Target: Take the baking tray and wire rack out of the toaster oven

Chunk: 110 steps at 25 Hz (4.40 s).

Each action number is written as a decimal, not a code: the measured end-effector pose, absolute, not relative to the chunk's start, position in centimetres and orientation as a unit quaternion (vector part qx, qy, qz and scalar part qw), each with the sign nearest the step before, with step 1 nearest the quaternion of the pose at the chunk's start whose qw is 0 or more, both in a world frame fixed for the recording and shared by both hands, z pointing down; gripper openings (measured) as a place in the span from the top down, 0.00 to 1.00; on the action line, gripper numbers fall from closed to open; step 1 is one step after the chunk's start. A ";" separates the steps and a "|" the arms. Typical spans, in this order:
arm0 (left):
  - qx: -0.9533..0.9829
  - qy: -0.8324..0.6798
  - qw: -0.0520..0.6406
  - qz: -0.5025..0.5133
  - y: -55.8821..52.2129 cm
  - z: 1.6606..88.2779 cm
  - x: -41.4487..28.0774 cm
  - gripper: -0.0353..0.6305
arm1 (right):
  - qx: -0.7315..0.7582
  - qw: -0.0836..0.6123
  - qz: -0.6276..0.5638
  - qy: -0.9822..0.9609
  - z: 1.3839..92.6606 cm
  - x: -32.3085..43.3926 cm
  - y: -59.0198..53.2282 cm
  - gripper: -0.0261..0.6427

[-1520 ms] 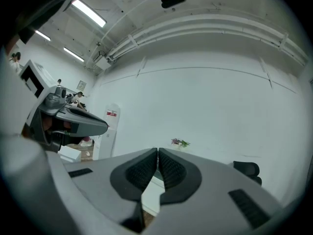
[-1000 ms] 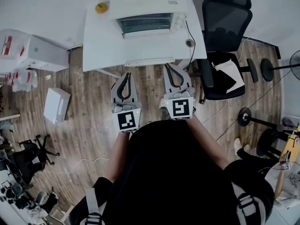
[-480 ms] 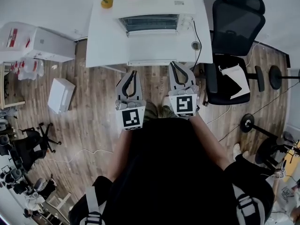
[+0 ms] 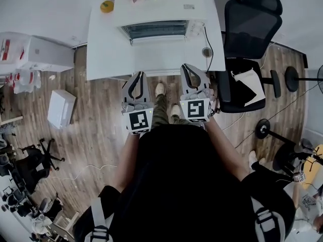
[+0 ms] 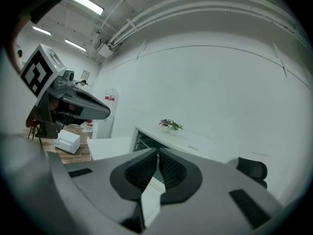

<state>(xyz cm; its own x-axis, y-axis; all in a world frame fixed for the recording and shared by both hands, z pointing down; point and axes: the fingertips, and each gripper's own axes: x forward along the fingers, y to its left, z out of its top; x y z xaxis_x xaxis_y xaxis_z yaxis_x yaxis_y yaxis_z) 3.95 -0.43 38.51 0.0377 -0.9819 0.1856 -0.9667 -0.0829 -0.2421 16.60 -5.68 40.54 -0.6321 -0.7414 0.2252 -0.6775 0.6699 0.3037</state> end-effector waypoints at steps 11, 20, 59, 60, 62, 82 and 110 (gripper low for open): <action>-0.766 0.611 0.050 -0.194 -7.8 41.2 2.9 0.90 | 0.373 0.229 -0.115 -0.892 43.1 13.3 -11.6 0.91; -0.787 0.565 0.049 -0.242 -12.3 46.3 1.6 0.90 | 0.349 0.302 -0.126 -0.878 47.3 11.2 -15.4 0.91; -0.741 0.498 0.133 -0.430 -25.6 56.7 -4.0 0.68 | 0.331 0.449 -0.270 -0.784 58.2 5.2 -29.6 0.74; -0.741 0.501 0.134 -0.428 -25.8 56.6 -4.0 0.68 | 0.329 0.451 -0.271 -0.784 58.4 5.1 -29.7 0.74; -0.739 0.506 0.140 -0.422 -25.8 56.3 -4.0 0.68 | 0.328 0.454 -0.271 -0.783 58.8 5.1 -29.9 0.74; -0.733 0.519 0.111 -0.426 -26.9 56.0 -4.7 0.70 | 0.313 0.481 -0.286 -0.768 59.1 4.1 -31.2 0.85; -0.702 0.393 0.130 -0.579 -23.9 57.9 -3.7 0.79 | 0.295 0.492 -0.287 -0.767 59.3 5.3 -26.5 0.86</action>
